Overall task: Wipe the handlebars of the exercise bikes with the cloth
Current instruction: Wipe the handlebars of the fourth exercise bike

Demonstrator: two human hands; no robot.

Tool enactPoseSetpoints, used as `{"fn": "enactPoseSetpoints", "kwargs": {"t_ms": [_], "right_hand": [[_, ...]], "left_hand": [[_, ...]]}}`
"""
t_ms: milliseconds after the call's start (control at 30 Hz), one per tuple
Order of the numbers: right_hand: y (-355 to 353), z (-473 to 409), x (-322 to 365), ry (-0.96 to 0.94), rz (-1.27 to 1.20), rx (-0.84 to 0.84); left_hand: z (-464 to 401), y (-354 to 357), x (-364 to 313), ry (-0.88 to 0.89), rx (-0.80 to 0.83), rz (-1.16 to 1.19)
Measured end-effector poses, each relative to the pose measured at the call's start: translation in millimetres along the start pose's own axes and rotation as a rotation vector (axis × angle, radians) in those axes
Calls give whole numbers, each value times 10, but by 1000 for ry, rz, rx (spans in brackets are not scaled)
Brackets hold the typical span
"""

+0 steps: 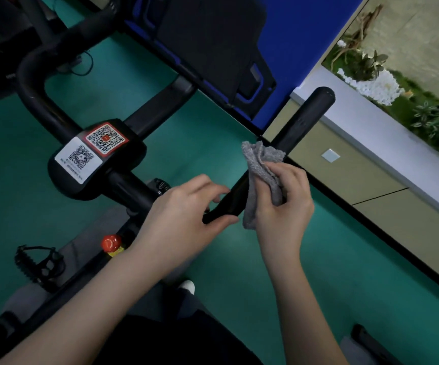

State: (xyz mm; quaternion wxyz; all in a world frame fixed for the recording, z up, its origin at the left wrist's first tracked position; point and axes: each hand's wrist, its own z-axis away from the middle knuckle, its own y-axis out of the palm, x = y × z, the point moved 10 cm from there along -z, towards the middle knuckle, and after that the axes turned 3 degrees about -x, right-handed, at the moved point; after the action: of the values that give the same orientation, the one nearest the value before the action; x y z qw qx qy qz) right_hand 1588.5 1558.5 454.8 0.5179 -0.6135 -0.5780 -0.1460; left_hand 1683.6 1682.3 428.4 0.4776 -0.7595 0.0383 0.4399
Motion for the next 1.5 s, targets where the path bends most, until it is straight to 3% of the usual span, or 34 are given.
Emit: {"fn": "enactPoseSetpoints", "kwargs": {"t_ms": [167, 367, 467, 667, 767, 867, 1200, 1367, 1500], "right_hand": [[220, -128, 350, -157, 224, 250], [817, -231, 381, -65, 574, 757], [983, -230, 333, -73, 694, 885], [930, -380, 304, -142, 703, 749], [786, -592, 337, -202, 719, 590], [565, -754, 324, -141, 667, 414], [680, -611, 318, -182, 632, 498], [540, -815, 297, -261, 715, 298], [333, -723, 367, -322, 599, 117]], "left_hand": [[-5, -38, -3, 49, -5, -8], [-20, -95, 68, 26, -17, 28], [-43, -88, 76, 2, -7, 48], [-60, -63, 100, -36, -4, 83], [-70, -61, 111, -39, 2, 86], [-77, -38, 123, -38, 22, 88], [-245, 59, 66, 1, 72, 70], [-337, 140, 53, 21, 115, 70], [-414, 194, 46, 37, 148, 67]]}}
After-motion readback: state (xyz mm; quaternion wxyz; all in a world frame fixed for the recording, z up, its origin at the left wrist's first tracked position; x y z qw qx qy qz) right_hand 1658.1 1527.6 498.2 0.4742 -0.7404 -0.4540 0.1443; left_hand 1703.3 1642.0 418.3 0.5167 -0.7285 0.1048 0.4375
